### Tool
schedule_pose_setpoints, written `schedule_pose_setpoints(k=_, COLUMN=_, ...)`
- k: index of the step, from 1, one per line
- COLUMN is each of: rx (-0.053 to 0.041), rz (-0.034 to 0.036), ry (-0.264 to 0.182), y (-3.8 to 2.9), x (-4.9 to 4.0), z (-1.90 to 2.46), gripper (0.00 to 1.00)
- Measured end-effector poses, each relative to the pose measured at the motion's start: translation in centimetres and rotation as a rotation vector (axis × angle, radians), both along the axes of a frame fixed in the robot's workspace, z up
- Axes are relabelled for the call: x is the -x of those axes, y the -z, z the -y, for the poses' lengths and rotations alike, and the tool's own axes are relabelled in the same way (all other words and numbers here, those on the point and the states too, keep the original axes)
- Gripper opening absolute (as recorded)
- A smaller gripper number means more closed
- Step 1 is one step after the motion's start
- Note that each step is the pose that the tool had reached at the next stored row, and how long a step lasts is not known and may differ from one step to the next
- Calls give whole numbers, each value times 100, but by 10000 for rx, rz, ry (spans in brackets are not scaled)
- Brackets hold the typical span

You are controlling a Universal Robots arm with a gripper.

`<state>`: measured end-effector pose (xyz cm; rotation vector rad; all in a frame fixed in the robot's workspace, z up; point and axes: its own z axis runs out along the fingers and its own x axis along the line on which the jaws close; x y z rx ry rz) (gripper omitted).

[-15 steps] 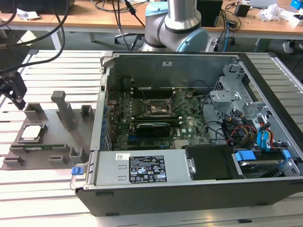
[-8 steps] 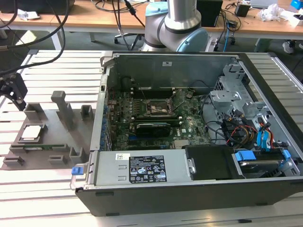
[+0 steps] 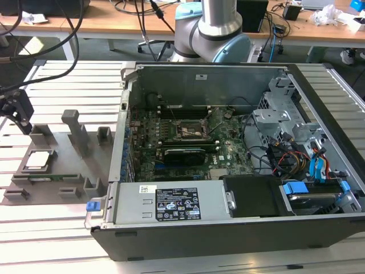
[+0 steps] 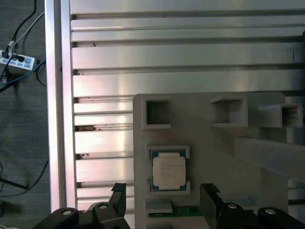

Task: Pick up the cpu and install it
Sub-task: 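Pick up the cpu and move it towards the insertion slot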

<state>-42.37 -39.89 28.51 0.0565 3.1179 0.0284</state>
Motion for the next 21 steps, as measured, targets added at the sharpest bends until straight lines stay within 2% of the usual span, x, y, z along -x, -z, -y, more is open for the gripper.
schedule_pose_setpoints(k=21, rx=0, rz=0, ry=0, y=89, x=0, z=0, gripper=72)
